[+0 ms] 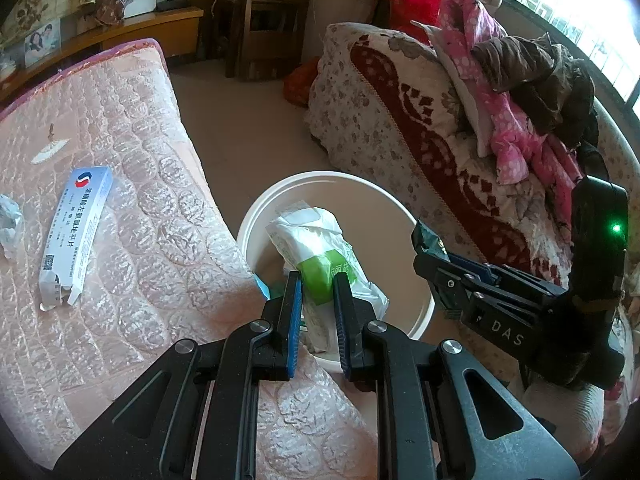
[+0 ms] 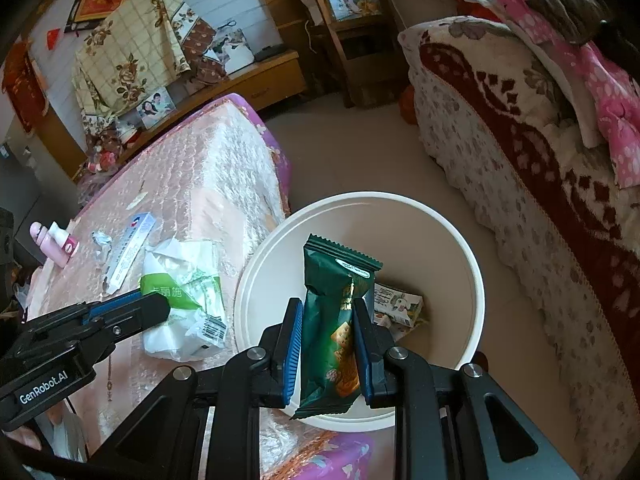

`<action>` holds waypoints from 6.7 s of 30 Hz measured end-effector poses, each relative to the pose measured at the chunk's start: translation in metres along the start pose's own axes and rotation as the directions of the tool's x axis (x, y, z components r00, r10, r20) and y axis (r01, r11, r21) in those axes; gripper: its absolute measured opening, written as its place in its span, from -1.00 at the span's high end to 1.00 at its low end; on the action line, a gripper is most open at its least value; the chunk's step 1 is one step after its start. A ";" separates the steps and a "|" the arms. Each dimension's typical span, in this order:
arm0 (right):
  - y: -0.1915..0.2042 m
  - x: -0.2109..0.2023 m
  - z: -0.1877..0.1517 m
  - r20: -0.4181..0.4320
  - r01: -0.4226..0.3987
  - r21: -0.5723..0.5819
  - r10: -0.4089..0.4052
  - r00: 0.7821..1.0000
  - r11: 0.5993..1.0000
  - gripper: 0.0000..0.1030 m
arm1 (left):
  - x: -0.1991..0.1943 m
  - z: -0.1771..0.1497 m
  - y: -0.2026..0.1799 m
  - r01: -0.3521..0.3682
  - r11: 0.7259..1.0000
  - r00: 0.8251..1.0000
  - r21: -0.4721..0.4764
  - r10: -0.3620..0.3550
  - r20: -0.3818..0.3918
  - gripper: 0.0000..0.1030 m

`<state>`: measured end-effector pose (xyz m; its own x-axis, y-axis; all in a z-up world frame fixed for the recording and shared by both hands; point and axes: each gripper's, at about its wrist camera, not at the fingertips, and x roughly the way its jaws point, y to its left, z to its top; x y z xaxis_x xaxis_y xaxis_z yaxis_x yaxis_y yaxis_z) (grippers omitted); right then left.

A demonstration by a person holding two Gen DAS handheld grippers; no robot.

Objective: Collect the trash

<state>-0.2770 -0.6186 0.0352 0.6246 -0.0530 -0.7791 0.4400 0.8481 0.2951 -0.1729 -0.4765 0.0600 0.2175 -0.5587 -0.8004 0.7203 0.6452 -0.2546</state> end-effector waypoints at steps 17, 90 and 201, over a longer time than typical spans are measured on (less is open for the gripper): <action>0.000 0.005 -0.002 -0.022 0.006 0.014 -0.005 1.000 1.000 0.17 | -0.008 -0.008 0.010 0.000 1.000 1.000 -0.024 0.000 -0.004 0.44; 0.238 0.129 0.042 -0.117 -0.125 -0.347 0.089 0.989 0.930 -0.10 | -0.035 0.028 0.278 -0.256 0.876 0.955 -0.409 0.295 0.036 0.04; -0.001 0.005 -0.003 0.007 0.046 0.025 -0.046 0.999 0.999 -0.01 | -0.021 -0.003 0.017 0.015 1.000 0.997 -0.019 -0.014 0.080 0.18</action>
<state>-0.2760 -0.6177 0.0290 0.6080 -0.0953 -0.7882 0.4841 0.8314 0.2729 -0.1668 -0.4523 0.0711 0.2598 -0.6077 -0.7505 0.7110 0.6462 -0.2771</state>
